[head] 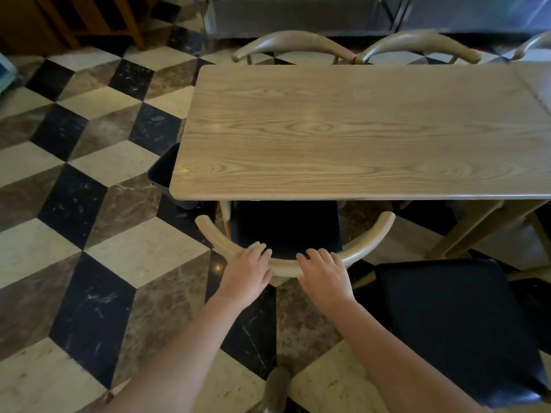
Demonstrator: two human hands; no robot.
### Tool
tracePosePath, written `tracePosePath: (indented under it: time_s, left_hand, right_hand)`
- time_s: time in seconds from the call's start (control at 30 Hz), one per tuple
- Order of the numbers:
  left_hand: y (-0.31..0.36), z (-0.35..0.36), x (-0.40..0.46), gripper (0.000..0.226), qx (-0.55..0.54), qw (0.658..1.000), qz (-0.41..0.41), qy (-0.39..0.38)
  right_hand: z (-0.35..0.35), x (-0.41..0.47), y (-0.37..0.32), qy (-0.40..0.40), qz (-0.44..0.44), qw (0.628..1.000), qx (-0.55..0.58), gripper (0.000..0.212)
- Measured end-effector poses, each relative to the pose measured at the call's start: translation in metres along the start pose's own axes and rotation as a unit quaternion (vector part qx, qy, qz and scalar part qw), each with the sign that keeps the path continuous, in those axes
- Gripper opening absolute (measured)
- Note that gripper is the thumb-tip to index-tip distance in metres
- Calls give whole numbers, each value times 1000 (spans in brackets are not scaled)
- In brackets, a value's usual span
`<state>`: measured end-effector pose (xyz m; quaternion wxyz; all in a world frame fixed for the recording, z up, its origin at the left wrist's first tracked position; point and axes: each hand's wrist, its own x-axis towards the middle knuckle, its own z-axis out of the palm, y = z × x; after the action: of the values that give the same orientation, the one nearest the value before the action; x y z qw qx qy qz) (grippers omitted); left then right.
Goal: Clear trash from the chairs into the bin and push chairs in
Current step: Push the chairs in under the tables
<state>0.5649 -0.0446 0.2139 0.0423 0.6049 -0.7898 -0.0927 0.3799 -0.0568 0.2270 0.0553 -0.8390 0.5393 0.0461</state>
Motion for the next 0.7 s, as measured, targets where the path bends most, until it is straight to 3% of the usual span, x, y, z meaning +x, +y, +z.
tracePosePath:
  time_s: [0.27, 0.47, 0.7]
  left_hand:
    - [106, -9, -18, 33, -30, 999, 23, 39]
    - [214, 1, -21, 42, -13, 998, 1, 60]
    - [380, 44, -36, 34, -23, 993, -65, 94]
  right_hand:
    - [-34, -68, 56, 37, 21, 999, -9, 17]
    - [-40, -133, 135, 60, -3, 998, -4, 20]
    - [-35, -235, 255, 59, -64, 996, -9, 30]
